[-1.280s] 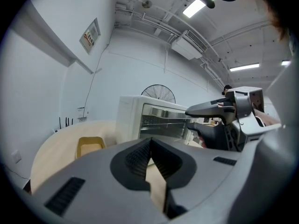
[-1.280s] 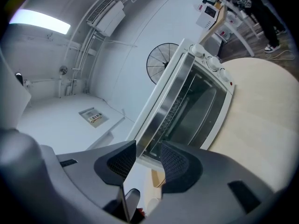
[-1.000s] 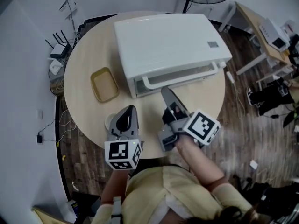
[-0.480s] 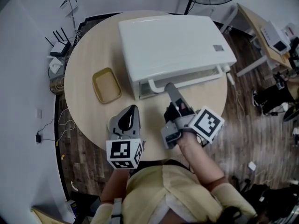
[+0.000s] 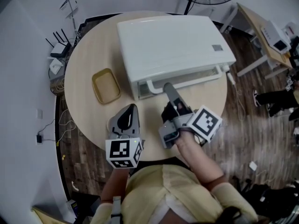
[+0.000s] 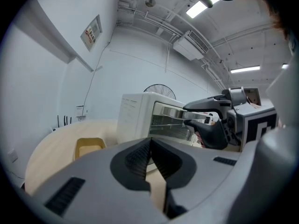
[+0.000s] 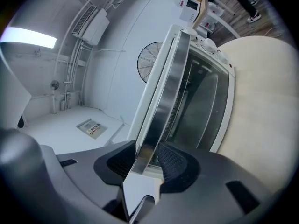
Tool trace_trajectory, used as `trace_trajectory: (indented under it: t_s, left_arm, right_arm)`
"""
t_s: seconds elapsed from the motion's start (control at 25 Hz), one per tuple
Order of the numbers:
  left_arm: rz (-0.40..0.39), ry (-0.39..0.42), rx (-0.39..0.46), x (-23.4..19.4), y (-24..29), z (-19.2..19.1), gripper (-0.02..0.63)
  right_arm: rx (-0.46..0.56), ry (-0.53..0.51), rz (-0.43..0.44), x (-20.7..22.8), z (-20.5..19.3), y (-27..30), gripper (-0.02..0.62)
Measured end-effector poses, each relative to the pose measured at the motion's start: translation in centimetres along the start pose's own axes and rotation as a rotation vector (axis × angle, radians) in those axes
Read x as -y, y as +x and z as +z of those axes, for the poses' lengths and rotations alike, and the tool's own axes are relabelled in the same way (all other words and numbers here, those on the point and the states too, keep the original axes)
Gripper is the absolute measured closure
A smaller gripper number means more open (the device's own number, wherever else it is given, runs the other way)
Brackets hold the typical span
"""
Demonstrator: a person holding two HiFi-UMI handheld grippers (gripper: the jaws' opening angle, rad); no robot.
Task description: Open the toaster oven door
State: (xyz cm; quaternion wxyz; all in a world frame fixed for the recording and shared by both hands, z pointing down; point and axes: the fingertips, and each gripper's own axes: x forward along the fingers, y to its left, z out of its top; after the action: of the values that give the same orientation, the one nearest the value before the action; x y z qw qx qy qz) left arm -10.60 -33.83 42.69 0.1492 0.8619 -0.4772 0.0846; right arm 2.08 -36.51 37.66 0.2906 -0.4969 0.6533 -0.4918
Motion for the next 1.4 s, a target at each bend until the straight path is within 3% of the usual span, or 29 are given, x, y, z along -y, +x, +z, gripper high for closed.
trace_trajectory:
  t_s: [0.76,1.4]
  left_arm:
    - [0.102,-0.005,0.027,2.5,-3.5,0.1,0.603]
    - [0.113,0.009,0.020,5.9,-6.1,-0.8,0.604]
  right_arm:
    - [-0.077,-0.031,0.051,0.7,-1.2,-2.5,0.448]
    - [-0.119,-0.045,0.051,2.3,-2.9,-5.8,0.446]
